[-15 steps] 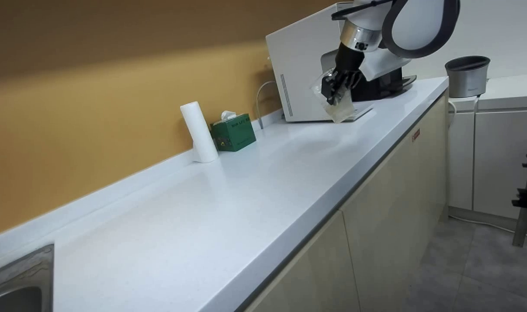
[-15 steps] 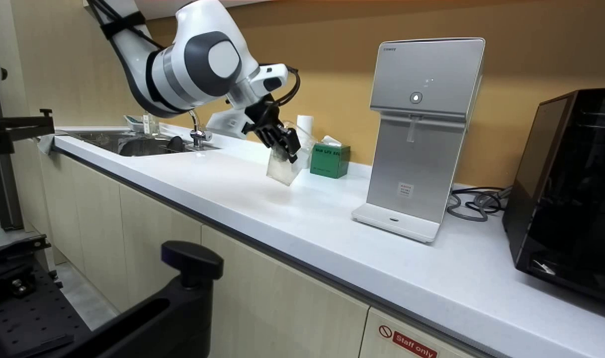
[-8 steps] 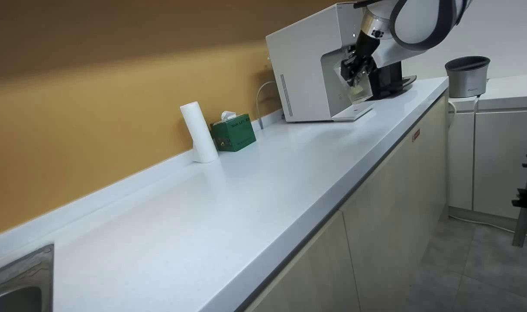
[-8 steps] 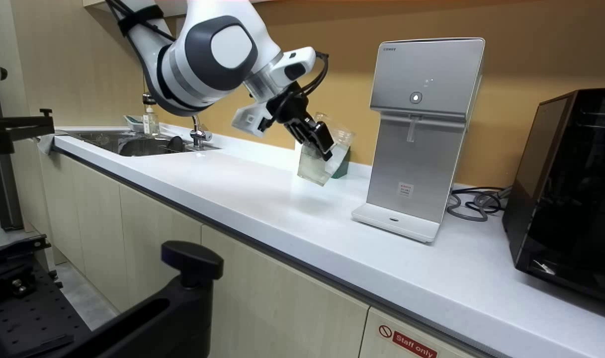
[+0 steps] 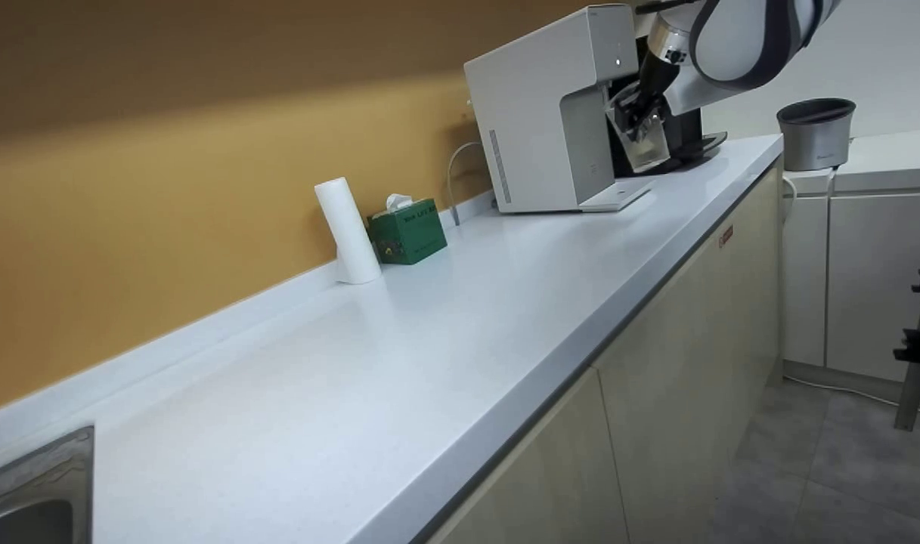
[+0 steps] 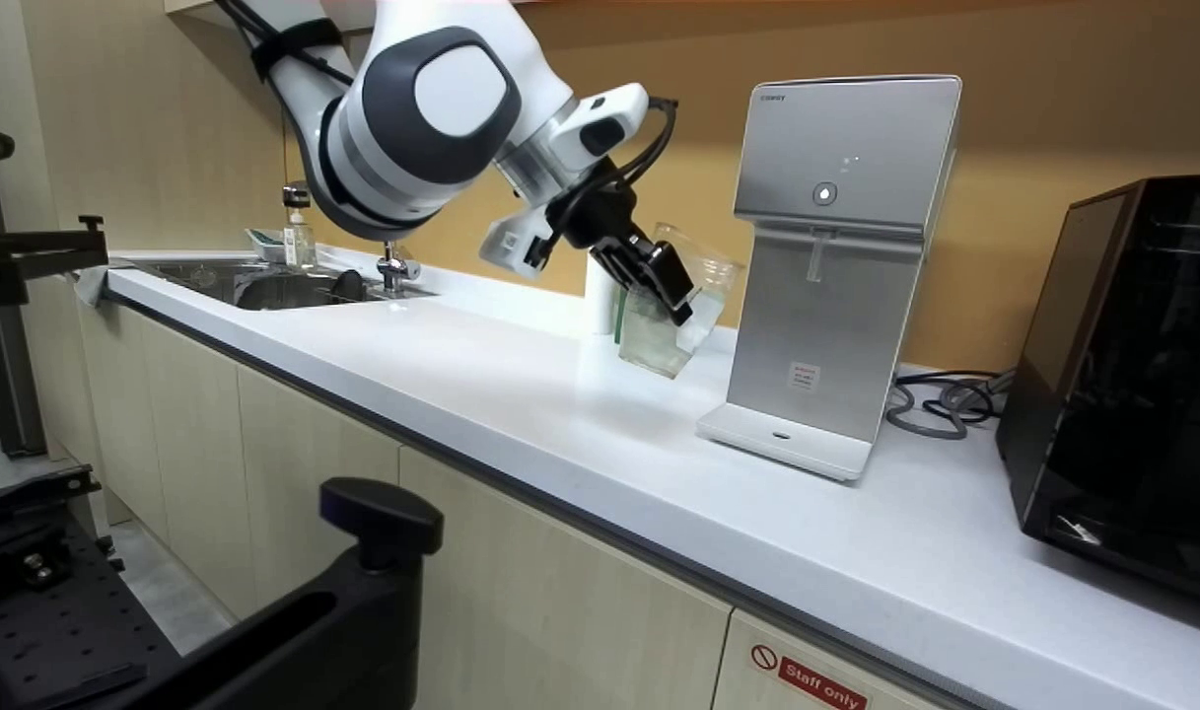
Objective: Put the cup on the coffee maker
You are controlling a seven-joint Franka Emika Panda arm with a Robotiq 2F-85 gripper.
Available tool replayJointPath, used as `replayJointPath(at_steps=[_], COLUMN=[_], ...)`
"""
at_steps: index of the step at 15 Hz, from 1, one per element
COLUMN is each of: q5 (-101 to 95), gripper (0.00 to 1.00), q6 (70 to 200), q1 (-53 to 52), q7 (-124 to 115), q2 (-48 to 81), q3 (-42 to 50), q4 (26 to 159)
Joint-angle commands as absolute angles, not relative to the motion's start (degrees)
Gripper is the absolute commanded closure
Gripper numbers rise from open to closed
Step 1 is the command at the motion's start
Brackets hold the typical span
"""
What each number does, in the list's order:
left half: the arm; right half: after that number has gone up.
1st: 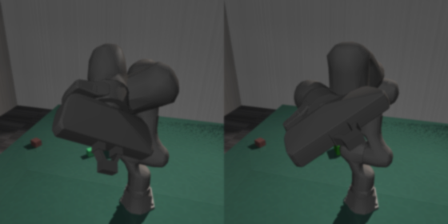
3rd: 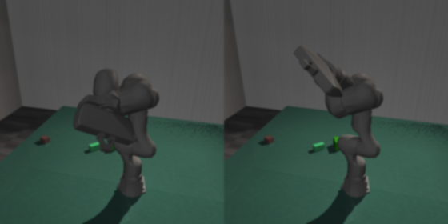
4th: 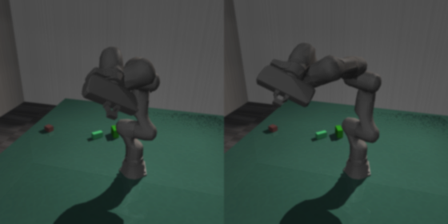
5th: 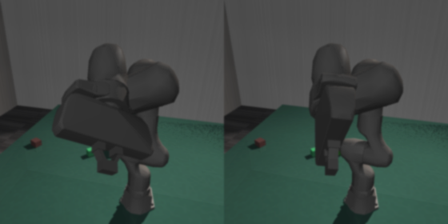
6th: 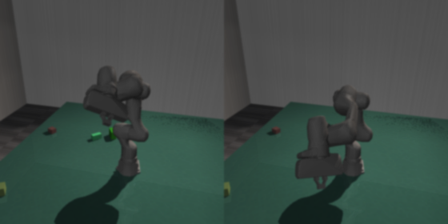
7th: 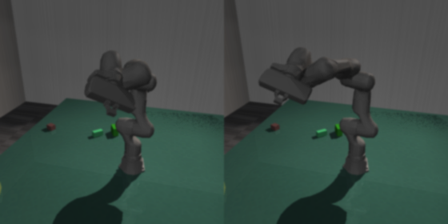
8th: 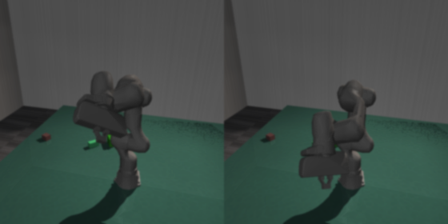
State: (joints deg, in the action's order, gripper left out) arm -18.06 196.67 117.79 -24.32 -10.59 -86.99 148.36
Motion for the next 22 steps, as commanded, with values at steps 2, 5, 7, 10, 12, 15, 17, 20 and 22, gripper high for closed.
replayJointPath(at_steps=[2,5,7,10,12,15,17,20,22], q5=[-17.8,-18.2,-18.2,-17.5,-17.1,-16.7,-17.2,-17.8,-18.3], gripper=[0.92,0.68,0.68,0.92,0.92,0.92,0.92,0.92,0.92], q6=[198.0,198.1,198.1,198.0,198.0,198.1,198.1,198.1,198.0], q1=[126.3,127.0,129.5,130.3,132.3,136.9,141.4,148.6,153.6], q7=[-23.0,-23.1,-22.8,-22.8,-23.3,-23.2,-23.2,-23.8,-24.3], q2=[-13.5,-12.4,-12.6,-13.2,-12.5,-12.5,-12.9,-14.0,-14.5], q3=[-96.1,-97.1,-99.9,-100.4,-102.0,-105.6,-109.2,-115.7,-120.6], q4=[144.8,145.9,145.4,144.8,143.9,141.6,139.9,137.2,136.0])
